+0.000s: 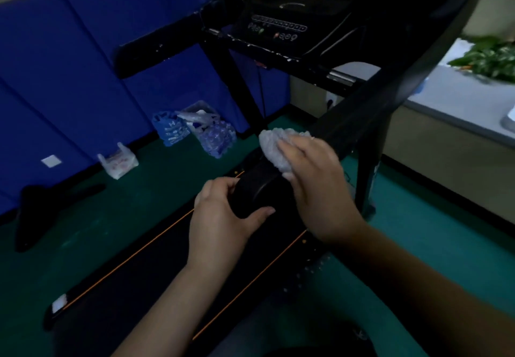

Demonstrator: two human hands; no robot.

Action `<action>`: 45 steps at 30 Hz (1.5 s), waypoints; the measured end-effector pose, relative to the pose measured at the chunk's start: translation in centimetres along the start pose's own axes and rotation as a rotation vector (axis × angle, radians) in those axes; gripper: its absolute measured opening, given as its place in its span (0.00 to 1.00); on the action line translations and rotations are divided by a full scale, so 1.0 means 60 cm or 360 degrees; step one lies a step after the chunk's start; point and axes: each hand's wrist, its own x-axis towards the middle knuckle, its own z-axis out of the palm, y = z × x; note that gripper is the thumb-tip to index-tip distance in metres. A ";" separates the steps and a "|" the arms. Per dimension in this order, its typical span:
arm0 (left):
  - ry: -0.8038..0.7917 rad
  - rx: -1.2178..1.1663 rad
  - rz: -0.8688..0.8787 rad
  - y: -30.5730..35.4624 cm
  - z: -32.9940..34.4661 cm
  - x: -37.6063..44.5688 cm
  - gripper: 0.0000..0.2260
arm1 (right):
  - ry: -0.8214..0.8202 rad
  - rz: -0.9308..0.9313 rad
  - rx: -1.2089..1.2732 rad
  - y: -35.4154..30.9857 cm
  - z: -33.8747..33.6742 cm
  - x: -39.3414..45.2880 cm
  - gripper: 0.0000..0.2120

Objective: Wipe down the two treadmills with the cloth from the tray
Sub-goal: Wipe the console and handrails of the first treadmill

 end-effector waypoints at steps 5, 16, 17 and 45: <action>-0.0194 0.0047 0.0176 -0.009 -0.015 0.009 0.29 | 0.0307 0.0070 0.0142 -0.048 0.040 -0.076 0.22; -0.0294 0.0004 0.0333 0.030 -0.014 0.035 0.21 | 0.0720 0.0771 0.0692 -0.046 0.073 -0.085 0.18; -0.0285 0.0026 0.0337 0.032 -0.014 0.036 0.20 | 0.0710 0.0800 0.0747 -0.059 0.082 -0.095 0.19; -0.0209 0.0155 0.0405 0.044 0.009 0.076 0.23 | 0.0824 0.1133 0.0969 0.009 0.065 -0.054 0.16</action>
